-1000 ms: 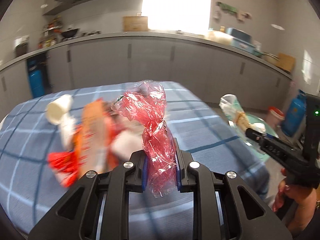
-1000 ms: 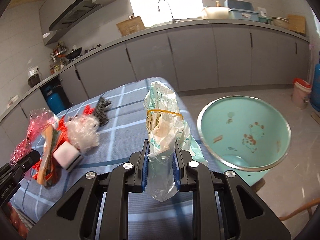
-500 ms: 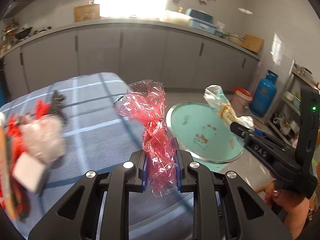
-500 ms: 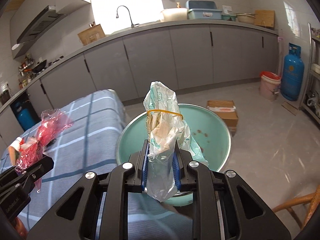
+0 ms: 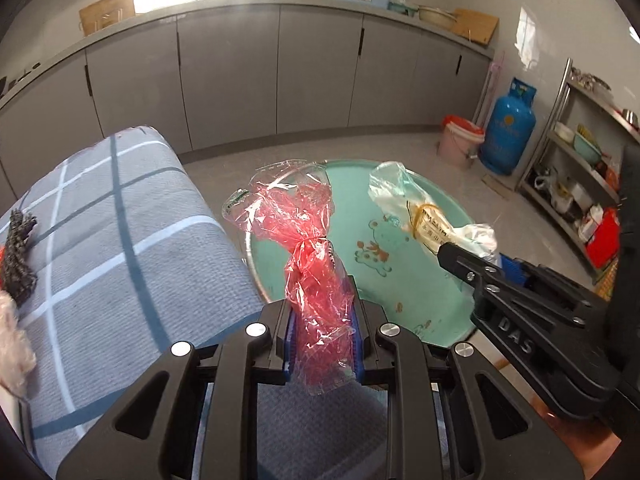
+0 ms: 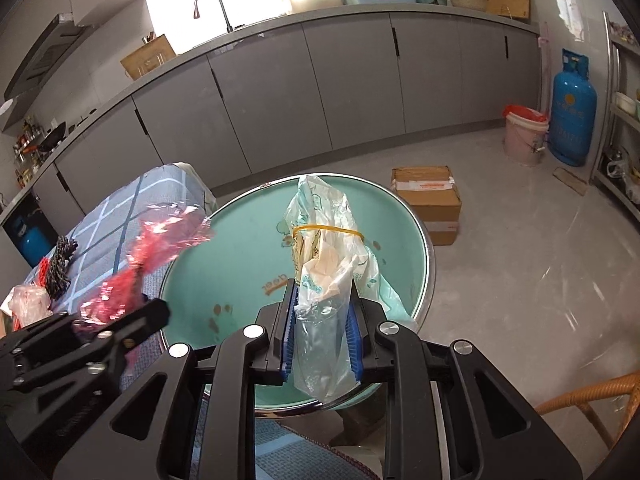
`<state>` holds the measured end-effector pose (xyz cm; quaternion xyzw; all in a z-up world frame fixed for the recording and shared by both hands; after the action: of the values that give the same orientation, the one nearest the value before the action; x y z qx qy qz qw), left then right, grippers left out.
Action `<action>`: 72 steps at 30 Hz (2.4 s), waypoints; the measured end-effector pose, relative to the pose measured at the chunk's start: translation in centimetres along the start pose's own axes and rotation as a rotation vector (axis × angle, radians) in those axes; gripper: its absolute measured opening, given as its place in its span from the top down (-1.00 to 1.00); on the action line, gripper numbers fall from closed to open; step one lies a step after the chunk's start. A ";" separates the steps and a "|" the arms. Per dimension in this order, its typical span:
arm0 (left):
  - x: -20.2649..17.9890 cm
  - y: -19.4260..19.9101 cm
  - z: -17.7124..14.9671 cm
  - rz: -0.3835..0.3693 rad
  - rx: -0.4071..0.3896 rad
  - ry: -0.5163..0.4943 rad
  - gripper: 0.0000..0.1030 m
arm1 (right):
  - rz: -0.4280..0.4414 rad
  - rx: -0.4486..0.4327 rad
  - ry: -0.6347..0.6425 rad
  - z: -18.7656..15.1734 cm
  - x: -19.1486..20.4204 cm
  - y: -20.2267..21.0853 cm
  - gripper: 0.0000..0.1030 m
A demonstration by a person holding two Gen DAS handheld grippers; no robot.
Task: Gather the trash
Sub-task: 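Open both tools to drop the bags into the mint-green basin, then move both open tools back over the trash pile on the table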
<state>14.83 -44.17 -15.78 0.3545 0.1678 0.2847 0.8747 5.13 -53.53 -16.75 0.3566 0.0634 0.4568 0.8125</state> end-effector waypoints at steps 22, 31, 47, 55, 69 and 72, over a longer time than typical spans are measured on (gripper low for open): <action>5.5 4.1 -0.2 0.214 -0.125 0.154 -0.89 | -0.023 -0.189 -0.038 1.7 -0.6 2.5 -0.37; 10.6 7.8 -2.9 0.337 -0.137 0.258 -0.90 | 0.000 -0.196 0.039 1.5 3.0 2.8 -0.43; 18.6 17.1 -6.2 0.492 -0.230 0.371 -0.90 | 0.162 -0.205 0.210 0.7 14.1 5.6 -0.44; 22.7 21.2 -10.0 0.572 -0.245 0.435 -0.90 | 0.245 -0.168 0.275 -1.3 19.8 6.0 -0.44; 28.8 25.5 -16.6 0.666 -0.233 0.539 -0.90 | 0.355 -0.117 0.390 -5.3 27.8 7.1 -0.51; 30.0 25.9 -18.1 0.671 -0.224 0.566 -0.90 | 0.374 -0.100 0.421 -6.4 29.5 7.2 -0.51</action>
<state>19.46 -0.96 -12.50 0.2009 0.2441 0.6547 0.6866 14.28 -24.60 -10.31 0.2190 0.1411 0.6651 0.6999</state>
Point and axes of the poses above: each gripper's, at about its wrist camera, not at the fingertips, and y roughly against the way its jaws point, x to its left, z to its top, the point moved 4 cm from there along -y, roughly the way its jaws point, and after that the axes turned 1 degree about y, right-handed, at the moved point
